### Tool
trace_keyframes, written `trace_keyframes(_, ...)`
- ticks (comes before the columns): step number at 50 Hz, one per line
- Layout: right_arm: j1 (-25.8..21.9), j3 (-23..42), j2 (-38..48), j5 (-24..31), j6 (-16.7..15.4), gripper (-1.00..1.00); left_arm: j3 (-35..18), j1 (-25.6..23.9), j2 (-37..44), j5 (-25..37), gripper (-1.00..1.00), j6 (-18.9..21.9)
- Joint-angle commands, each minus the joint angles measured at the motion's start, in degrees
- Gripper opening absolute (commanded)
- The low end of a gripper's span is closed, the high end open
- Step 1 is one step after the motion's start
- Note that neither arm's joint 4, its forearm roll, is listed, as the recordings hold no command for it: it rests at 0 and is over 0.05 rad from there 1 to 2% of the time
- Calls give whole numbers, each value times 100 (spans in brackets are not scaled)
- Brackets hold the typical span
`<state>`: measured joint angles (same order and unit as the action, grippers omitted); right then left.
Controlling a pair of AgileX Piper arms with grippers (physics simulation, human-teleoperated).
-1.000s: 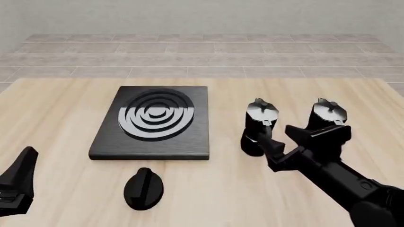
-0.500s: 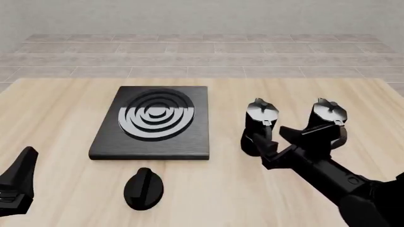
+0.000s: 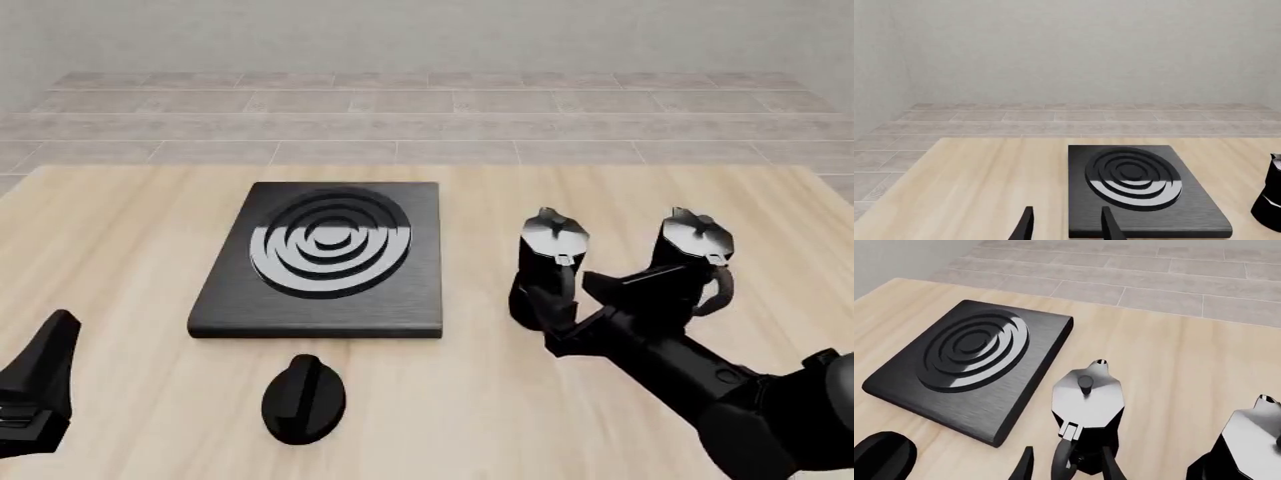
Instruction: Put both moka pots on the stove.
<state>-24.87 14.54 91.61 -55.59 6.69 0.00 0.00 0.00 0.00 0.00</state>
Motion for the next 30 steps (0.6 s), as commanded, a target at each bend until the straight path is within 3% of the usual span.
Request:
trace_keyframes(1,-46,118,133,-27,-49,100,0,0,0,0,100,0)
trace_keyframes(2,-36,121,133,-27,-49,-100,0,0,0,0,100,0)
trace_keyframes(18,94,52,-233,102,-116,-100,0,0,0,0,100,0)
trace_keyframes(30,91,-52,-937,57,-402,-100,0,0,0,0,100,0)
